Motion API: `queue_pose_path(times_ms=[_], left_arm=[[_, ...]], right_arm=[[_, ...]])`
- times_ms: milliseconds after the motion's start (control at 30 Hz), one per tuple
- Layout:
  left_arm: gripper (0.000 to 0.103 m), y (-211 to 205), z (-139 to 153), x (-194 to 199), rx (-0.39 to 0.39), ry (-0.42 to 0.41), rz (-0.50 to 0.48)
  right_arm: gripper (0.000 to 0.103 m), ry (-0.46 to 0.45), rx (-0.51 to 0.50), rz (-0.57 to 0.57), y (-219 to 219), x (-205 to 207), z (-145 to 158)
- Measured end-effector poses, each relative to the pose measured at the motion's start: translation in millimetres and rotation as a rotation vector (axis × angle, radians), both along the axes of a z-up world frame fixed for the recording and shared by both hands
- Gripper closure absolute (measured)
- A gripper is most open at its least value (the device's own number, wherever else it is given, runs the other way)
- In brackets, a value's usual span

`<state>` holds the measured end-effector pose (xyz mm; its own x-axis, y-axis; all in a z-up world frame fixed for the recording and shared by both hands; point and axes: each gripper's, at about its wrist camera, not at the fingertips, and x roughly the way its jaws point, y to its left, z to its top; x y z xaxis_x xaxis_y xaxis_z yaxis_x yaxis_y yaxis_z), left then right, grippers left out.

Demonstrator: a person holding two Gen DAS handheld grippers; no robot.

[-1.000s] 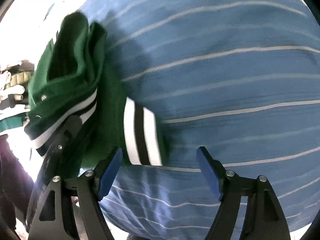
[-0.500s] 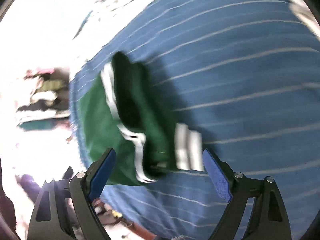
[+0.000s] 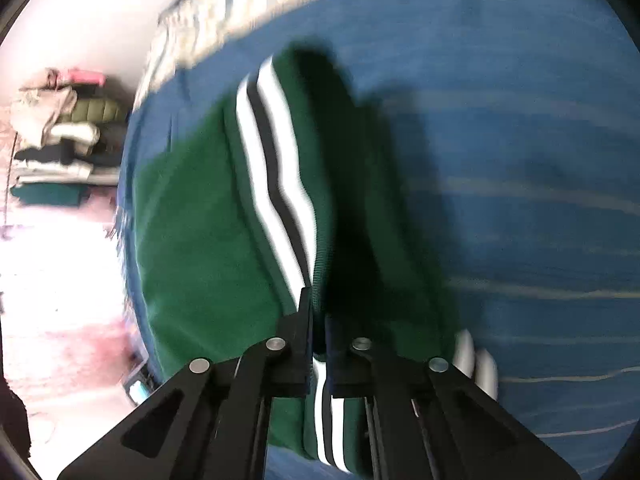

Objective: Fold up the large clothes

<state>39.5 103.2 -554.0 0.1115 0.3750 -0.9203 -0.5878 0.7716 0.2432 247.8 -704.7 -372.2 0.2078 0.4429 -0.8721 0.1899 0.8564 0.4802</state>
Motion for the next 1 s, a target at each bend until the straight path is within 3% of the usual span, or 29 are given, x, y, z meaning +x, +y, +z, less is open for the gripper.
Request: queue_pose_path(times_ms=[67, 100, 133, 200, 233, 300, 333, 367, 433, 600, 633, 667, 700, 733, 833, 900, 967, 1000], left_arm=[[0.0, 6.1, 3.9, -0.7, -0.036, -0.056, 0.037], [0.0, 5.7, 5.3, 1.0, -0.032, -0.061, 0.031], [0.0, 3.8, 5.9, 4.4, -0.022, -0.055, 0.008], [0.0, 3.4, 7.1, 8.3, -0.03, -0.034, -0.007], [0.0, 5.7, 8.3, 10.6, -0.058, -0.01, -0.008], [0.0, 11.4, 15.6, 15.0, -0.105, 0.02, -0.008], [0.0, 13.2, 23.4, 15.8, -0.113, 0.018, -0.007], [0.0, 17.0, 31.6, 14.0, -0.109, 0.0, -0.004], [0.0, 15.5, 57.2, 13.9, -0.093, -0.052, -0.006], [0.0, -6.3, 117.5, 22.2, -0.059, -0.153, -0.032], [0.0, -16.7, 127.7, 25.6, -0.055, -0.17, -0.045], [0.0, -28.9, 134.7, 29.8, -0.057, -0.186, -0.061], [0.0, -38.8, 142.8, 35.9, -0.06, -0.204, -0.085], [0.0, -42.4, 147.0, 41.5, -0.06, -0.216, -0.11], [0.0, -57.6, 150.4, 60.3, -0.089, -0.225, -0.19], [0.0, -71.1, 144.9, 69.9, -0.104, -0.225, -0.226], [0.0, -80.9, 134.9, 79.9, -0.117, -0.22, -0.258], [0.0, -86.2, 125.2, 85.6, -0.1, -0.201, -0.28]], right_arm=[[0.103, -0.005, -0.092, -0.099, -20.7, -1.3, 5.2], [0.103, 0.038, -0.147, -0.117, -29.7, 1.5, -5.0], [0.103, 0.096, -0.111, -0.117, -36.8, 5.1, -20.7], [0.103, 0.189, 0.067, -0.146, -47.0, 4.8, -44.8], [0.103, 0.201, 0.137, -0.146, -48.4, 1.8, -45.7], [0.098, 0.172, 0.162, -0.11, -46.5, -5.0, -33.2], [0.08, 0.149, 0.196, -0.095, -44.8, -13.3, -24.4], [0.045, 0.154, 0.218, -0.093, -44.8, -23.6, -18.7], [0.019, 0.182, 0.264, -0.089, -39.2, -42.7, -18.6], [0.019, 0.363, 0.307, -0.119, -22.5, -85.2, -59.7], [0.03, 0.377, 0.337, -0.14, -17.8, -88.7, -72.4], [0.066, 0.379, 0.356, -0.167, -14.7, -93.9, -79.1], [0.072, 0.361, 0.362, -0.189, -10.6, -96.4, -78.2], [0.089, 0.319, 0.354, -0.208, -7.2, -97.5, -69.3], [0.092, 0.128, 0.248, -0.242, -6.0, -101.0, -17.0], [0.092, 0.058, 0.223, -0.258, -12.7, -99.9, 5.2], [0.092, 0.061, 0.172, -0.264, -23.8, -106.2, 2.4], [0.092, 0.103, 0.151, -0.262, -28.0, -107.3, -14.6]])
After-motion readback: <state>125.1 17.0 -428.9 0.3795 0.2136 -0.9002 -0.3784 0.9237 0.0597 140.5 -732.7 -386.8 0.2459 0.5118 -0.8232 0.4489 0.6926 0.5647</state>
